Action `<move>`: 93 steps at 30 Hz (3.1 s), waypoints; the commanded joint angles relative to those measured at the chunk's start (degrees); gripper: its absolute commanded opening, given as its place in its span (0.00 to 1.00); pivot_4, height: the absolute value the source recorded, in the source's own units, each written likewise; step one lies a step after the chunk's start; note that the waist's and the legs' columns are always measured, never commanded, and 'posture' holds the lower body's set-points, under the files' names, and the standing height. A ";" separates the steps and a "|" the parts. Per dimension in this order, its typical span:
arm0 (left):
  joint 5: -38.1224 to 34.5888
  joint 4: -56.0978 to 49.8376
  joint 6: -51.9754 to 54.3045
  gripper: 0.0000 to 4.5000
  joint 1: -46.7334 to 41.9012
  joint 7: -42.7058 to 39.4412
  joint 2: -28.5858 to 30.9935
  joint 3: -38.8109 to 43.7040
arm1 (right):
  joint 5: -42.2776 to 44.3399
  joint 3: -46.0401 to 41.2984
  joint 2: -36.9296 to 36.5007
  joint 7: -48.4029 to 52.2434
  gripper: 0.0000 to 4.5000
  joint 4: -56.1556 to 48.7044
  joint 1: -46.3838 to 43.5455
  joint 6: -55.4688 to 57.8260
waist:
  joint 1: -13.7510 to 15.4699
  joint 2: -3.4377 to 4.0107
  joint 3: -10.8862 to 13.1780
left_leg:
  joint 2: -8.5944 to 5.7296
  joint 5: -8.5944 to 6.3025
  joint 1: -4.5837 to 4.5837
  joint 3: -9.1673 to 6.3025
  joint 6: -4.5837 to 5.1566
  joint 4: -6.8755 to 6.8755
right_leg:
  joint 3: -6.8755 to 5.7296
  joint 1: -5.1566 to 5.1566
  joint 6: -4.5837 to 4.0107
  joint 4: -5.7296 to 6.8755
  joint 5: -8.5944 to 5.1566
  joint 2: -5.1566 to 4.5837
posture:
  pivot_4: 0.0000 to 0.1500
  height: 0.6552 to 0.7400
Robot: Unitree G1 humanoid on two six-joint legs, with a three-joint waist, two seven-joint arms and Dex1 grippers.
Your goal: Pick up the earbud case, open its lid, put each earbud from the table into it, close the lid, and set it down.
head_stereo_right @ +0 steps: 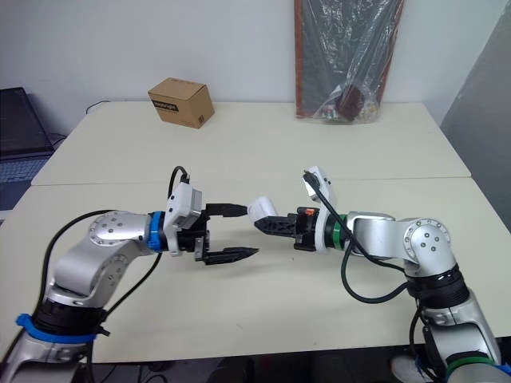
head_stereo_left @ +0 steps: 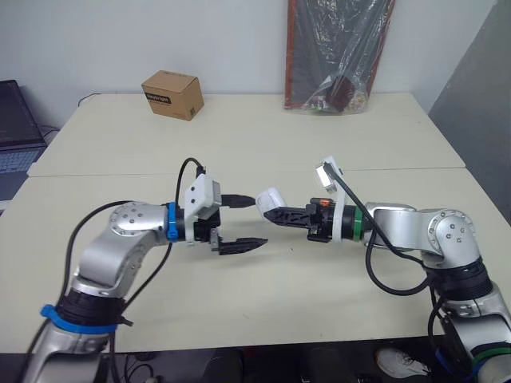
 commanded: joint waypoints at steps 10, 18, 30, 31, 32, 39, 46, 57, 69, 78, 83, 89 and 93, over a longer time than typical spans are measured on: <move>-4.32 7.89 12.79 0.66 -12.83 -12.08 3.77 -3.06 | -43.22 11.22 -11.45 39.49 0.17 -13.83 -12.88 4.24 | 0.06 0.07 0.04 | 0.01 0.01 -0.47 -0.04 0.02 0.01 | -0.06 -0.42 -0.16 -0.01 0.04 0.02 | 1.00 1.00; -3.27 9.74 12.50 0.66 -15.91 -14.36 2.33 -5.48 | -56.23 14.45 -9.32 49.05 0.17 -13.88 -15.52 3.03 | 0.06 0.07 0.04 | 0.01 0.01 -0.55 -0.07 0.02 0.04 | -0.10 -0.48 -0.19 0.03 0.05 0.02 | 1.00 1.00; 0.24 12.47 9.48 0.66 -16.93 -16.91 0.65 -7.02 | -65.14 14.78 -5.80 56.75 0.17 -13.64 -16.23 3.78 | 0.05 0.07 0.04 | 0.01 0.01 -0.55 -0.08 0.01 0.06 | -0.12 -0.49 -0.24 0.08 0.09 0.01 | 1.00 1.00; 0.44 12.54 9.31 0.66 -16.88 -17.01 0.54 -7.03 | -65.58 14.70 -5.57 57.06 0.17 -13.60 -16.23 3.89 | 0.05 0.07 0.04 | 0.01 0.01 -0.54 -0.08 0.02 0.06 | -0.12 -0.49 -0.24 0.09 0.09 0.01 | 1.00 1.00; 0.63 12.58 9.21 0.66 -16.85 -17.12 0.44 -7.05 | -65.97 14.58 -5.33 57.36 0.17 -13.56 -16.24 4.02 | 0.04 0.07 0.04 | 0.01 0.01 -0.54 -0.09 0.02 0.06 | -0.13 -0.49 -0.24 0.11 0.09 0.01 | 1.00 1.00; 0.99 12.64 9.26 0.66 -16.88 -17.95 -0.01 -7.08 | -68.36 14.08 -3.94 58.65 0.17 -13.09 -16.37 4.81 | 0.03 0.07 0.04 | 0.01 0.01 -0.53 -0.09 0.02 0.11 | -0.13 -0.49 -0.24 0.16 0.09 0.01 | 1.00 1.00; 1.30 12.13 9.64 0.66 -16.77 -18.53 -0.37 -7.04 | -70.12 13.52 -2.72 59.21 0.17 -12.20 -16.66 5.44 | 0.03 0.07 0.04 | 0.01 0.01 -0.52 -0.10 0.01 0.13 | -0.13 -0.49 -0.25 0.21 0.09 0.01 | 1.00 1.00; 1.34 12.23 10.03 0.19 -16.69 -19.17 -0.41 -6.76 | -71.48 12.75 -1.87 59.79 0.17 -11.66 -16.79 6.24 | -0.02 0.08 0.05 | -0.02 0.01 -0.45 -0.14 0.02 0.61 | -0.13 -0.52 -0.25 0.90 -0.01 0.03 | 1.00 1.00; 2.92 11.96 7.34 0.19 -16.01 -18.03 -0.94 -6.52 | -72.59 12.80 -1.63 60.86 0.17 -11.44 -16.57 5.69 | -0.02 0.08 0.05 | -0.01 0.01 -0.48 -0.14 0.02 0.87 | -0.10 -0.49 -0.19 0.94 -0.04 0.06 | 1.00 1.00; -0.48 12.19 7.46 0.19 -13.98 -15.72 -2.30 -2.30 | -73.53 11.29 -1.39 61.76 0.70 -13.00 -14.08 1.76 | -0.02 0.08 0.05 | -0.01 0.01 -0.49 -0.15 0.02 0.87 | -0.10 -0.49 -0.20 0.93 -0.04 0.06 | 1.00 1.00; -2.99 12.05 6.79 0.19 -11.59 -14.46 -3.87 1.18 | -73.77 7.51 -0.04 60.15 0.70 -14.60 -10.60 -1.07 | 0.01 0.08 0.05 | -0.01 0.01 -0.50 -0.15 0.02 0.88 | -0.09 -0.49 -0.22 0.93 -0.03 0.06 | 1.00 1.00; -5.36 12.96 4.26 0.19 -7.12 -15.74 -5.33 3.69 | -72.87 2.31 2.70 56.88 0.70 -17.47 -5.78 -2.76 | 0.02 0.08 0.05 | 0.00 0.01 -0.49 -0.15 0.02 0.88 | -0.09 -0.48 -0.26 0.93 0.00 0.06 | 1.00 1.00; -4.94 14.96 -0.19 0.19 -5.10 -15.61 -8.15 3.85 | -72.61 0.83 4.52 55.05 0.70 -18.56 -3.79 -2.81 | 0.03 0.08 0.05 | -0.01 0.01 -0.43 -0.16 0.02 0.88 | -0.10 -0.42 -0.23 0.93 -0.01 0.06 | 1.00 1.00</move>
